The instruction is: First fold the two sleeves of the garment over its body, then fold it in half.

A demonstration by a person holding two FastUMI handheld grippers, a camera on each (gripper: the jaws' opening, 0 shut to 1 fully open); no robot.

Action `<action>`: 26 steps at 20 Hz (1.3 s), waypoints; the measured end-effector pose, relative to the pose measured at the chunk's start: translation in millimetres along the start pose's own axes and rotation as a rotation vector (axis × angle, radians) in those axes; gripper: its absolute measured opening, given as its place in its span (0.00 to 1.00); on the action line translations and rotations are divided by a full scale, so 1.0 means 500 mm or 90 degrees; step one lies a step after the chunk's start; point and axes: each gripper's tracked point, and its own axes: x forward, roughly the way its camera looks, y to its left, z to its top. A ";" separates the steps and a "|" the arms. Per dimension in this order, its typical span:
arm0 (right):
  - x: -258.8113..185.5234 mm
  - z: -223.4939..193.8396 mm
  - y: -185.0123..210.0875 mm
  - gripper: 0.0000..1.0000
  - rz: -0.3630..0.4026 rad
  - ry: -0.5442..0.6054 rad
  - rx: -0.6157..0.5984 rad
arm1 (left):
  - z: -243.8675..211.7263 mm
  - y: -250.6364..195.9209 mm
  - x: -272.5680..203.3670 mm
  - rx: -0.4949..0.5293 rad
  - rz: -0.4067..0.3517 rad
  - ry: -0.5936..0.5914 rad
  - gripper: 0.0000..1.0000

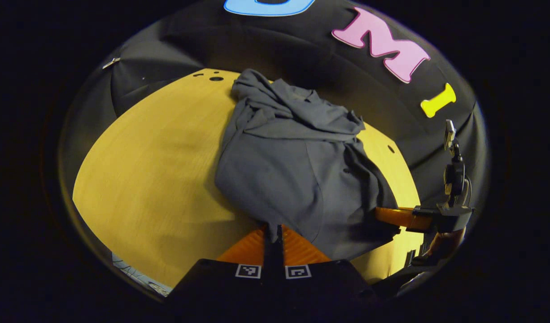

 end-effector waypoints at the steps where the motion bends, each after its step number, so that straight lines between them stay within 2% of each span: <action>1: -0.003 0.013 0.006 0.08 0.003 -0.008 0.004 | 0.013 -0.001 -0.007 -0.012 -0.005 -0.006 0.06; 5: -0.015 0.079 0.040 0.08 0.022 -0.053 0.002 | 0.077 0.000 -0.022 -0.047 -0.011 -0.049 0.06; 10: -0.027 0.169 0.058 0.08 0.038 -0.102 0.010 | 0.178 -0.012 -0.042 -0.035 -0.023 -0.105 0.06; 12: -0.028 0.215 0.061 0.08 0.041 -0.125 0.006 | 0.230 -0.018 -0.045 -0.025 -0.028 -0.131 0.05; 13: -0.026 0.243 0.063 0.07 0.043 -0.138 0.005 | 0.275 -0.021 -0.042 -0.018 -0.030 -0.150 0.02; 14: -0.022 0.281 0.067 0.08 0.045 -0.155 0.003 | 0.322 -0.022 -0.037 -0.020 -0.034 -0.170 0.05; 20: 0.019 0.449 0.065 0.07 0.035 -0.231 -0.013 | 0.515 -0.042 0.017 -0.010 -0.052 -0.245 0.05; 21: 0.028 0.477 0.056 0.07 0.033 -0.243 -0.013 | 0.546 -0.044 0.035 -0.006 -0.055 -0.253 0.02; 22: 0.043 0.500 0.054 0.07 0.031 -0.252 -0.011 | 0.571 -0.047 0.051 -0.004 -0.058 -0.259 0.05; 24: 0.070 0.546 0.050 0.07 0.027 -0.272 -0.007 | 0.623 -0.051 0.090 0.001 -0.060 -0.274 0.05; 25: 0.083 0.571 0.045 0.07 0.023 -0.285 -0.004 | 0.647 -0.052 0.109 0.006 -0.059 -0.280 0.02; 26: 0.096 0.594 0.045 0.07 0.024 -0.296 0.001 | 0.669 -0.052 0.128 0.010 -0.059 -0.285 0.05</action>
